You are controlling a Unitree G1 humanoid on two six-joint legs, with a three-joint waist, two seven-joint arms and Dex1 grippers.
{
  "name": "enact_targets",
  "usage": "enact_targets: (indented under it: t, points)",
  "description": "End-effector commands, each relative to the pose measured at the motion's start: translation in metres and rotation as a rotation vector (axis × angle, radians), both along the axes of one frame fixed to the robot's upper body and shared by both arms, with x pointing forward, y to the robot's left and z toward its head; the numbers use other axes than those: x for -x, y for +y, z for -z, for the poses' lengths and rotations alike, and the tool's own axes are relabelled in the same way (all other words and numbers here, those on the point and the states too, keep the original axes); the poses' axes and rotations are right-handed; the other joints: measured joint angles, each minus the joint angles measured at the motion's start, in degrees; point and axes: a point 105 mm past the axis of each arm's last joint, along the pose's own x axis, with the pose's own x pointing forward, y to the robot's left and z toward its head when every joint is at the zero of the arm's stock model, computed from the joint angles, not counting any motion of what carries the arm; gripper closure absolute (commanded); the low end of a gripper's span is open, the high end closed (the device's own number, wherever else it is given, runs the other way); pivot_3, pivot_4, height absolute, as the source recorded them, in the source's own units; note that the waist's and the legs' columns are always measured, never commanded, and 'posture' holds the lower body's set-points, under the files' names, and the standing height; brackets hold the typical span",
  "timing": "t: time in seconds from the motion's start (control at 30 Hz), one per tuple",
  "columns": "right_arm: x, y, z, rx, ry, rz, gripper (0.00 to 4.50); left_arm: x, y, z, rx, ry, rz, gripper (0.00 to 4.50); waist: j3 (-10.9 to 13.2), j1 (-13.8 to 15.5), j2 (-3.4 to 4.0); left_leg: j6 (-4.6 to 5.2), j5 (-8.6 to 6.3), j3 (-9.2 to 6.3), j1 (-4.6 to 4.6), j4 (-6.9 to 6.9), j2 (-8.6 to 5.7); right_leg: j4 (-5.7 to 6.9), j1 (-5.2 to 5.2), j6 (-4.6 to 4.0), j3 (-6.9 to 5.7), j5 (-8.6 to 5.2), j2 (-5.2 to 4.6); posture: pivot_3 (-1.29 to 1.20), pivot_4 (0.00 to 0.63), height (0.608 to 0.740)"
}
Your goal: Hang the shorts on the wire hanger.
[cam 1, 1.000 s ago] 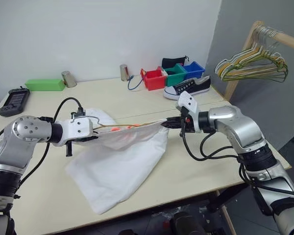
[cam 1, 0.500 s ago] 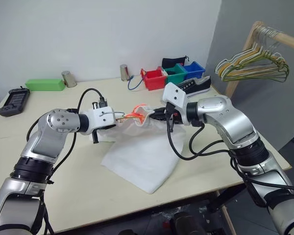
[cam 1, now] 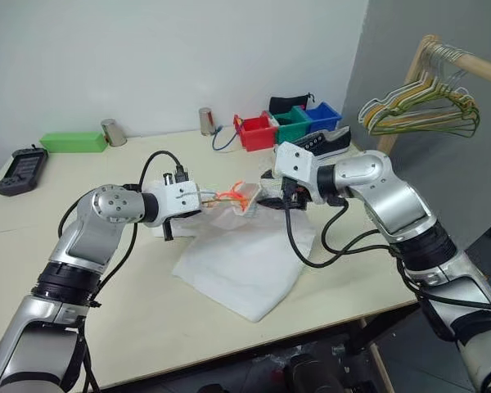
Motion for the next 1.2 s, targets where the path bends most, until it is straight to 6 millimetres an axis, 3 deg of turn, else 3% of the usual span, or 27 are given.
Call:
enact_targets:
  t: [0.03,0.1,0.37,0.57,0.77,0.87,1.07,1.2]
  points:
    - [-0.001,-0.005,0.003,0.085,-0.047,-0.028,0.49,-0.003,-0.013,-0.027,0.012,-0.097,0.050,4.50,0.00,-0.06,0.00,0.00,0.00,-0.01,0.00,-0.01,0.00,0.00,0.00,0.00,-0.01,0.00,0.00,-0.17,0.024,0.740]
    - [-0.004,-0.006,0.012,0.109,-0.032,-0.020,0.02,-0.003,-0.015,-0.029,0.016,-0.102,0.056,4.50,0.00,-0.10,0.00,0.00,0.00,0.00,0.01,-0.01,0.00,0.00,0.00,0.01,0.00,-0.01,0.00,-0.16,0.023,0.740]
    - [-0.035,-0.013,0.029,0.211,-0.094,0.068,0.02,0.006,-0.024,-0.029,0.007,-0.104,0.087,4.50,0.00,-0.14,0.00,0.00,0.00,0.02,0.03,-0.02,0.00,0.01,0.00,-0.21,0.02,0.13,0.00,-0.14,0.017,0.740]
    - [-0.041,-0.014,0.028,0.250,-0.144,0.052,0.02,0.009,-0.028,-0.024,-0.014,-0.101,0.100,4.50,0.00,-0.03,0.00,0.00,0.00,0.01,0.02,-0.02,-0.01,0.00,0.00,-0.24,0.01,0.14,0.00,-0.13,0.010,0.740]
    - [-0.045,-0.020,0.033,0.323,-0.218,0.038,1.41,0.010,-0.034,-0.026,-0.018,-0.118,0.116,4.50,-0.01,0.02,-0.01,-0.01,0.01,0.01,0.02,-0.01,-0.01,0.01,0.00,-0.25,0.01,0.15,-0.01,-0.13,0.000,0.740]
    - [-0.049,-0.026,0.038,0.361,-0.248,0.045,2.42,0.008,-0.034,-0.027,-0.030,-0.128,0.116,4.50,-0.01,0.00,-0.01,-0.01,0.01,0.00,0.03,-0.01,-0.02,0.01,0.00,-0.25,0.02,0.15,-0.01,-0.13,0.000,0.740]
    - [-0.053,-0.034,0.038,0.404,-0.293,0.054,3.67,0.004,-0.036,-0.027,-0.047,-0.145,0.121,4.50,-0.01,-0.04,-0.01,-0.02,0.01,0.01,0.03,-0.02,-0.02,0.01,0.00,-0.26,0.02,0.15,-0.01,-0.14,0.000,0.740]
    - [-0.055,-0.039,0.041,0.415,-0.298,0.060,4.24,0.002,-0.039,-0.030,-0.043,-0.165,0.123,4.50,-0.02,-0.09,-0.01,-0.02,0.02,0.01,0.03,-0.01,-0.02,0.02,0.00,-0.26,0.03,0.16,-0.01,-0.14,0.000,0.740]
